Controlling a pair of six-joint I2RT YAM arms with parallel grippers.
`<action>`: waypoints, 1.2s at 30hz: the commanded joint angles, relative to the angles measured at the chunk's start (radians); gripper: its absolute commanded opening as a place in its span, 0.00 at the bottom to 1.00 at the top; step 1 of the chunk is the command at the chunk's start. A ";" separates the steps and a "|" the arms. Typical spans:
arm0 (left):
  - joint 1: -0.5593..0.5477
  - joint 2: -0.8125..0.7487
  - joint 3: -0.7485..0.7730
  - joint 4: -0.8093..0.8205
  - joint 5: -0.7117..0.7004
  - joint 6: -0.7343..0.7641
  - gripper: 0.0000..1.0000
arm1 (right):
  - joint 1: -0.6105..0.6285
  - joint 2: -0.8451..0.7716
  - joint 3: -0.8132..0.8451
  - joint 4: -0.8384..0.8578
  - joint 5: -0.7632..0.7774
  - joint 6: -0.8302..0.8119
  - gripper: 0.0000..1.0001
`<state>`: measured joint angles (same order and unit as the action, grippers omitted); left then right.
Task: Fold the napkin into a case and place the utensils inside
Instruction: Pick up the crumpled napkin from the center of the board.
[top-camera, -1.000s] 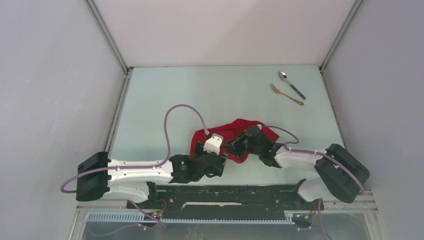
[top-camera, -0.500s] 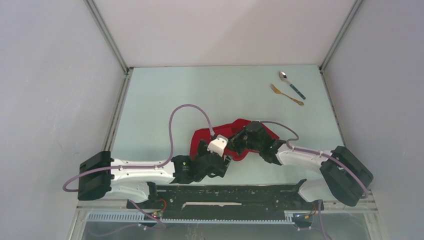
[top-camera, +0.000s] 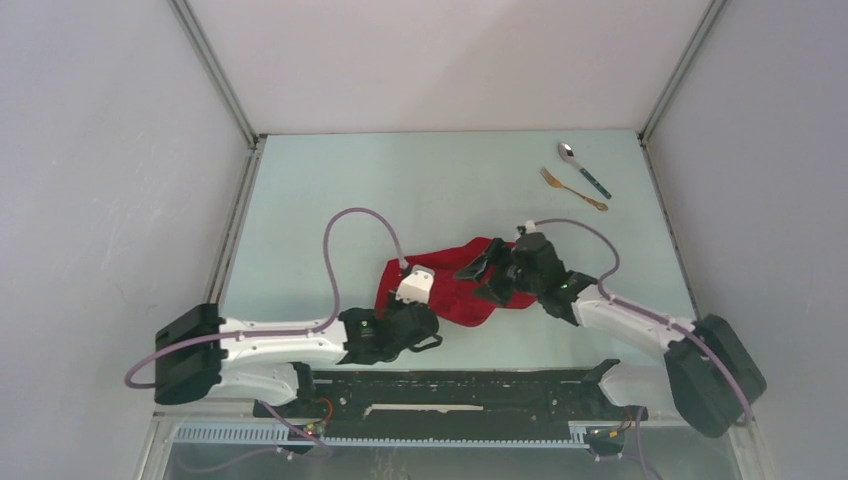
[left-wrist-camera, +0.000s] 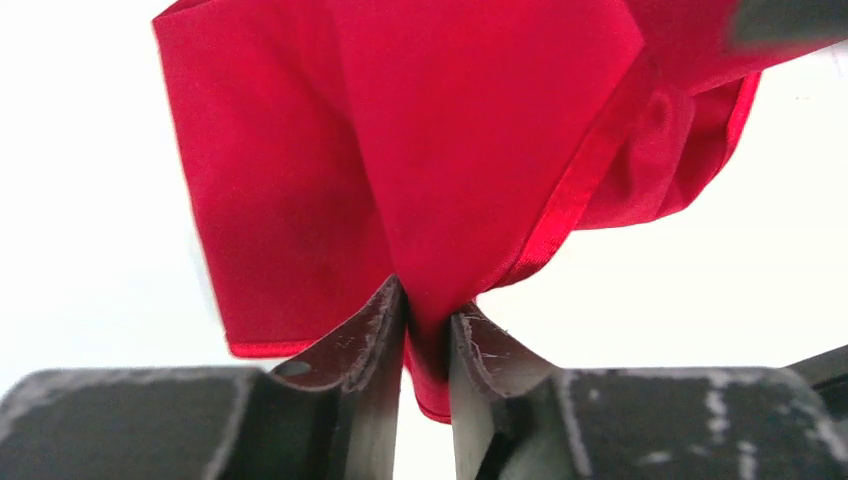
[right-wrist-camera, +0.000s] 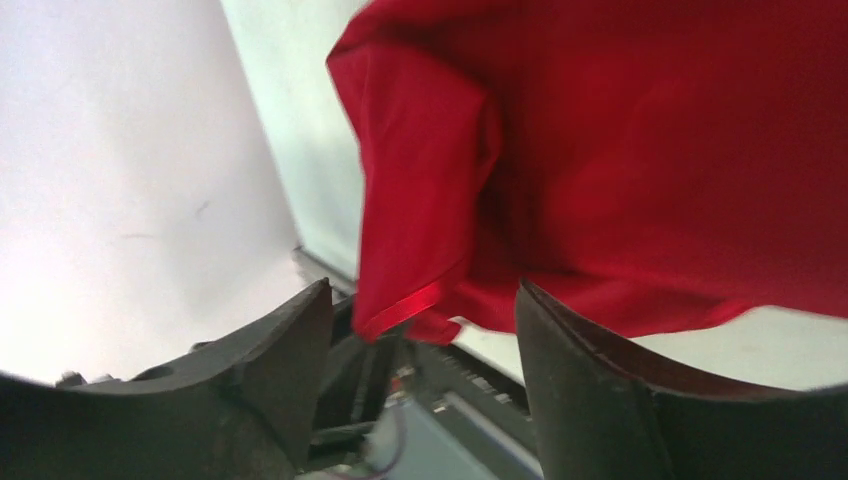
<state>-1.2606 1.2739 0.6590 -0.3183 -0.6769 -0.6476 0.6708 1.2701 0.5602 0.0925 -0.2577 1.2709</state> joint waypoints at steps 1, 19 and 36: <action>0.003 -0.126 -0.046 -0.080 -0.009 -0.084 0.25 | -0.114 -0.118 0.075 -0.261 0.022 -0.512 0.79; 0.013 -0.294 0.042 -0.346 0.028 -0.160 0.09 | -0.529 -0.107 -0.003 -0.535 -0.099 -0.638 0.87; 0.048 -0.388 0.087 -0.390 0.049 -0.155 0.10 | -0.510 -0.032 -0.216 0.019 -0.276 -0.428 0.60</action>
<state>-1.2236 0.9119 0.6727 -0.6750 -0.5934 -0.7864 0.1322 1.2152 0.3576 -0.0483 -0.5083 0.7944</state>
